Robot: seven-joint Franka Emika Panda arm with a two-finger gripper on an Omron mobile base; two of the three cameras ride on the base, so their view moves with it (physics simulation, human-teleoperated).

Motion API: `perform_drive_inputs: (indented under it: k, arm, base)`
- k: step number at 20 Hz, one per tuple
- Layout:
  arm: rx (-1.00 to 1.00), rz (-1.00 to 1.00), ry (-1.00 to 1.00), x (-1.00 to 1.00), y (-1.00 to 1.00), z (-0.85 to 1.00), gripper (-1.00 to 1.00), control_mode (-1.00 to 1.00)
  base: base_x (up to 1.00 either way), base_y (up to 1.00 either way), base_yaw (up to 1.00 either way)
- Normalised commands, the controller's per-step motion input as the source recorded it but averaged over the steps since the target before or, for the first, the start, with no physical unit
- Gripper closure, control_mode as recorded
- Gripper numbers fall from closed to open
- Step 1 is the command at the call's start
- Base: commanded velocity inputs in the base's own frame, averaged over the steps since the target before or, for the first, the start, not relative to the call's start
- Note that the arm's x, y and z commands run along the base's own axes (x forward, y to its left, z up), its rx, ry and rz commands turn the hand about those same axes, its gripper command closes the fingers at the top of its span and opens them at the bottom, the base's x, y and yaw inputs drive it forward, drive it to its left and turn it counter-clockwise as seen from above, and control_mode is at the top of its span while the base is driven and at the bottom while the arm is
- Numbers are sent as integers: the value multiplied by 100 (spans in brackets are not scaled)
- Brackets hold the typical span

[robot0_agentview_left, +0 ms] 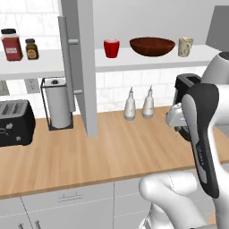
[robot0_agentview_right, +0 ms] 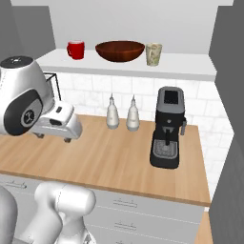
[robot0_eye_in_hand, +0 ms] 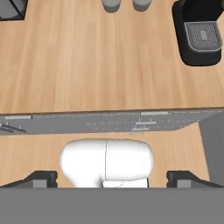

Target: Gather all objects into one cabinet and sort the glasses and bowls to opposite sides.

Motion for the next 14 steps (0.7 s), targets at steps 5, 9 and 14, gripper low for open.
perform_drive_inputs:
  k: [5, 9, 14]
  arm:
    - [0, -5, -2, -41, 0, 0, -100, -100]
    - [0, -1, 0, -5, 0, 0, -100, 100]
    - [0, 0, 0, 0, 0, 0, -100, 100]
  base:
    - [0, 0, 0]
    - [-41, 3, -1]
    - [-88, 55, 0]
